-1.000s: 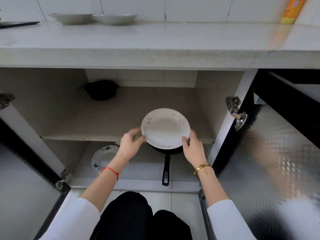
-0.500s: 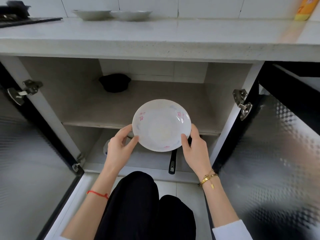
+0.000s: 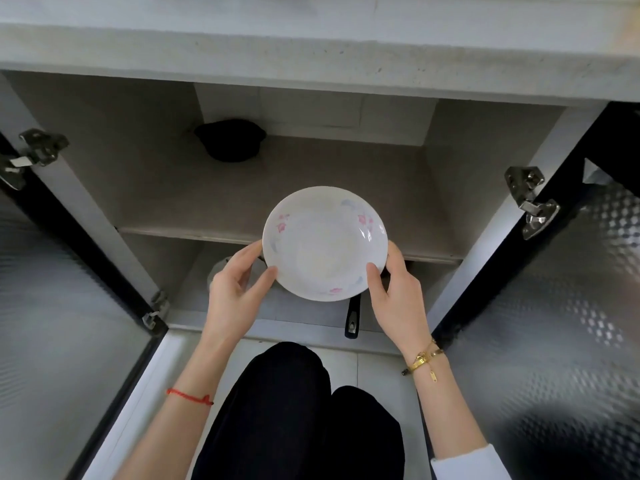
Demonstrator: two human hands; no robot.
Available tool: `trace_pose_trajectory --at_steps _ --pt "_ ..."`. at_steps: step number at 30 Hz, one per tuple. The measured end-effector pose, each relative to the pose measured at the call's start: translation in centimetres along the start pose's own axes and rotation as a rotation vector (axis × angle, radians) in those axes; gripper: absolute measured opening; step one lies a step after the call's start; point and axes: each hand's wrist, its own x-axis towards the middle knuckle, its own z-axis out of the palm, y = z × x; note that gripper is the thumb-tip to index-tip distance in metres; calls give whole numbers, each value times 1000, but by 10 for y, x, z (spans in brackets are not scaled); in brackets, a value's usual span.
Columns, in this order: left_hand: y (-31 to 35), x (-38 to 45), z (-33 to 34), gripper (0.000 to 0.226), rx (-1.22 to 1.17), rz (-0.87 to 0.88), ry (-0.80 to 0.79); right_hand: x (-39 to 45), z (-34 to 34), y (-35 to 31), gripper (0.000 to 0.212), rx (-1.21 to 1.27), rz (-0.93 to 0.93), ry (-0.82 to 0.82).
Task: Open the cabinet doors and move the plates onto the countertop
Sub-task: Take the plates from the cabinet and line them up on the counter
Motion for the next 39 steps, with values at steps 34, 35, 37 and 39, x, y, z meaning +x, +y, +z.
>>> trace_pose_trajectory --at_steps 34,35,37,39 --pt "389 -40 -131 42 59 -302 -10 -6 -210 -363 50 -26 274 -198" --pt "397 -35 -133 42 64 -295 -11 -1 -214 -369 49 -14 264 -188" --pt "409 -24 -135 42 70 -274 -12 11 -220 -380 49 3 253 -170" --pt "418 -11 -137 42 61 -256 -21 25 -225 -386 49 12 238 -157"
